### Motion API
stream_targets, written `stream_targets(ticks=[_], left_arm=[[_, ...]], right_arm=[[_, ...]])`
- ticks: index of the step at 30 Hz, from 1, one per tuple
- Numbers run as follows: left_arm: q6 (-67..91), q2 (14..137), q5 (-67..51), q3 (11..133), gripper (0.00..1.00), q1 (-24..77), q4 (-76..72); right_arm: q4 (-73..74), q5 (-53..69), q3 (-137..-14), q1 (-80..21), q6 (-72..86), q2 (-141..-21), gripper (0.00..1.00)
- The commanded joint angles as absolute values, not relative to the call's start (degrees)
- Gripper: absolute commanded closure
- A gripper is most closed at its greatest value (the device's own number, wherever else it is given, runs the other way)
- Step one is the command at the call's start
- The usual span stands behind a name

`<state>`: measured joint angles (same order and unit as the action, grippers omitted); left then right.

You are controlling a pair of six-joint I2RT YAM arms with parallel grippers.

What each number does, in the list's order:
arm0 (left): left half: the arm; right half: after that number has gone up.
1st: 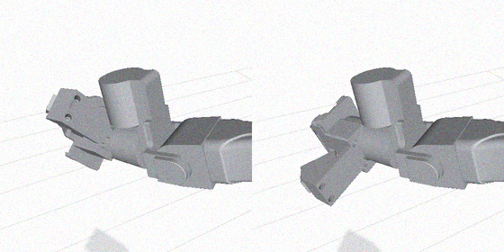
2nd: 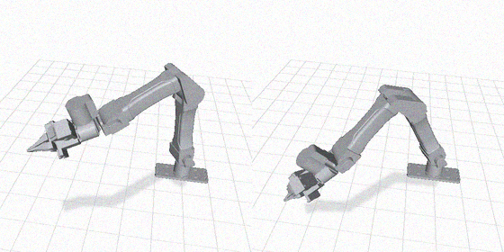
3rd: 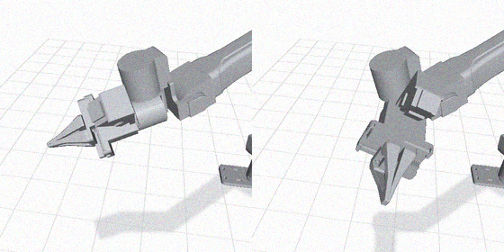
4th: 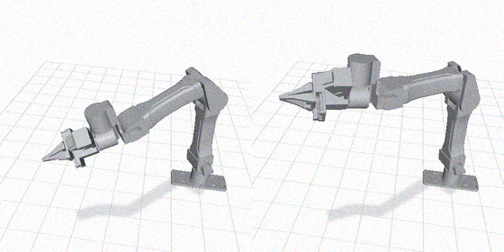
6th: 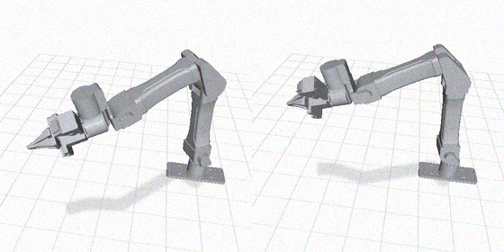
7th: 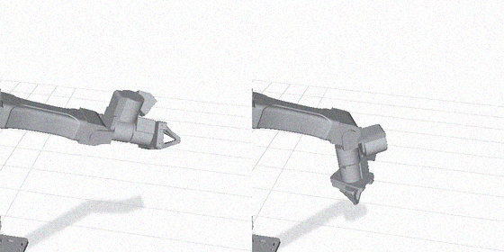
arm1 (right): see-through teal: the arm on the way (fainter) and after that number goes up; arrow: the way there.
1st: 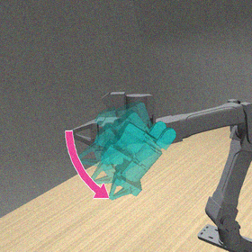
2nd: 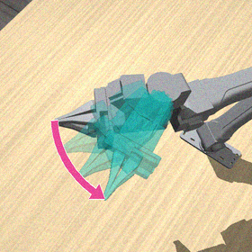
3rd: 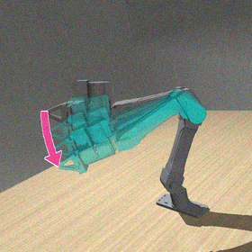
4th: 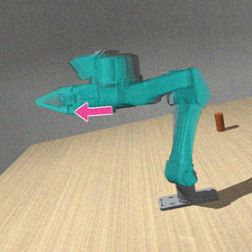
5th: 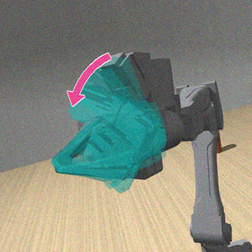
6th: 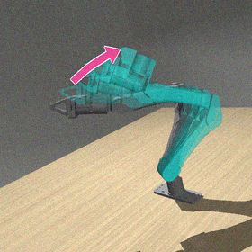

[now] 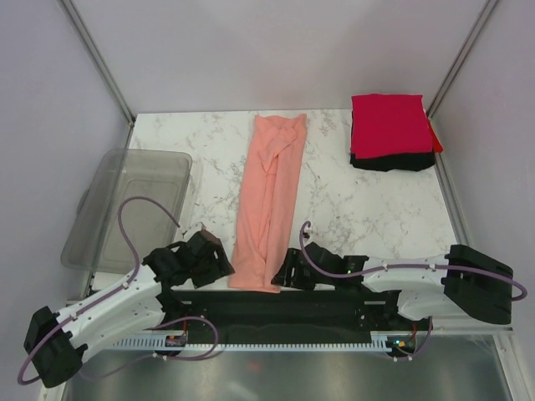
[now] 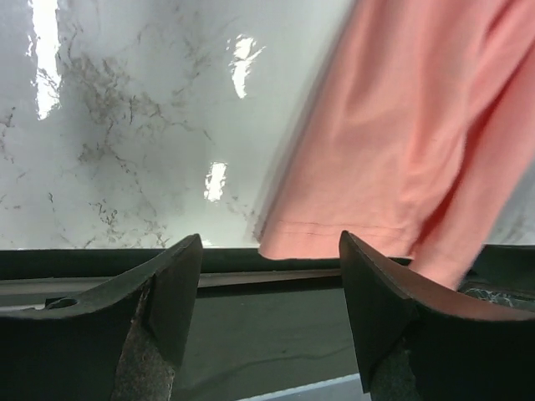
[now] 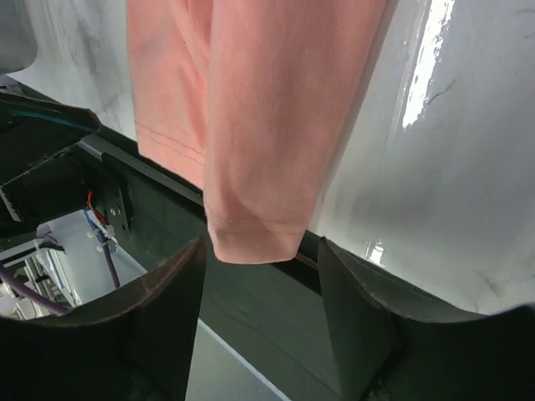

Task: Fold and stack the t-shirts
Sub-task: Fold the tshirt

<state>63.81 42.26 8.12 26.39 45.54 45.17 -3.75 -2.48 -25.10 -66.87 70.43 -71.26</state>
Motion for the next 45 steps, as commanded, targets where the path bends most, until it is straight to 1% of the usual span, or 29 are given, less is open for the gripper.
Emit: stream_targets(ticks=[1,2,5,6,9,11,13,14,15,16,17,18,19,20,21,22,23,24,27,30,33,35,37,39,40,41,45], left_arm=[[64.77,44.21,4.67,23.39,0.27,45.18,39.12],[64.78,44.38,3.09,22.07,0.29,45.18,37.81],[64.86,44.65,1.50,20.05,0.31,45.18,34.46],[64.86,44.65,1.23,19.69,0.32,45.18,33.06],[64.78,45.44,0.53,18.55,0.34,45.18,31.12],[64.78,46.67,0.26,17.41,0.37,45.18,28.14],[64.86,47.89,0.26,16.44,0.39,45.18,25.50],[64.86,49.21,-1.22,15.83,0.44,45.18,23.31],[64.78,49.91,-1.49,15.65,0.49,45.18,21.81],[64.78,50.53,-2.10,15.30,0.55,45.18,20.40],[64.60,51.49,-3.41,14.86,0.76,45.26,17.95],[64.69,51.76,-4.12,14.94,0.91,45.26,17.49],[64.60,51.59,-4.57,15.29,0.98,45.44,17.58],[64.43,51.50,-5.53,16.08,0.98,45.79,18.19],[64.60,50.55,-5.62,16.52,0.98,46.23,18.98],[65.82,49.58,-5.36,17.22,0.98,47.97,20.81],[66.70,48.70,-4.23,18.88,0.98,49.12,22.57],[67.84,46.69,-3.78,19.77,0.98,50.52,26.50],[71.80,43.43,-2.29,22.14,0.98,55.54,29.87],[72.86,41.93,-1.23,24.25,0.98,57.74,34.09],[70.59,43.06,-0.18,28.64,0.98,57.66,35.85],[68.65,45.34,4.20,34.34,0.98,57.74,39.36],[65.84,47.54,9.37,40.91,0.98,57.57,42.70],[63.12,51.32,11.85,44.98,0.98,57.04,45.96],[62.24,52.46,12.56,48.31,0.98,55.91,46.23],[61.44,53.86,12.57,49.64,0.98,55.03,46.14],[55.66,60.53,11.43,56.15,0.98,48.80,45.71]], right_arm=[[-10.98,-5.62,-23.99,-68.73,74.88,-74.52,0.38],[-11.42,-5.71,-23.99,-68.90,74.97,-75.23,0.39],[-13.62,-5.45,-23.64,-69.26,75.06,-77.78,0.41],[-15.10,-5.28,-23.21,-69.26,75.06,-78.74,0.44],[-16.69,-5.27,-21.98,-69.26,75.23,-80.24,0.46],[-18.45,-5.45,-21.36,-69.26,75.32,-80.59,0.50],[-20.38,-5.71,-20.39,-69.17,75.41,-81.12,0.55],[-20.83,-5.71,-20.30,-69.26,75.41,-81.12,0.57],[-21.18,-5.71,-19.95,-69.26,75.24,-81.30,0.62],[-21.18,-5.80,-19.95,-69.26,75.06,-81.21,0.65],[-21.18,-5.89,-19.86,-69.26,74.88,-80.95,0.66],[-21.09,-5.98,-19.52,-69.17,74.71,-80.60,0.66],[-20.31,-6.15,-19.25,-69.17,74.62,-80.07,0.67],[-19.17,-6.24,-19.16,-69.17,74.36,-78.59,0.67],[-14.03,-6.50,-19.86,-69.17,74.09,-77.70,0.67],[-9.80,-7.55,-20.73,-69.17,72.87,-76.74,0.69],[-5.06,-8.08,-22.05,-69.26,72.17,-74.90,0.73],[3.86,-8.69,-24.76,-69.69,71.72,-73.93,0.87],[13.24,-11.24,-28.11,-72.67,72.68,-70.93,1.00],[18.17,-13.53,-32.32,-75.57,73.48,-71.10,1.00],[24.75,-18.00,-37.51,-75.67,72.07,-72.68,1.00],[28.72,-20.90,-40.76,-75.15,69.98,-73.38,1.00],[33.12,-23.81,-46.04,-73.39,67.60,-74.09,1.00],[36.10,-24.95,-51.73,-70.77,63.05,-75.58,1.00],[36.99,-25.31,-53.59,-69.62,61.54,-76.28,1.00],[37.87,-25.49,-57.18,-68.39,59.70,-77.59,1.00],[40.34,-25.49,-64.75,-60.23,51.61,-80.59,1.00]])
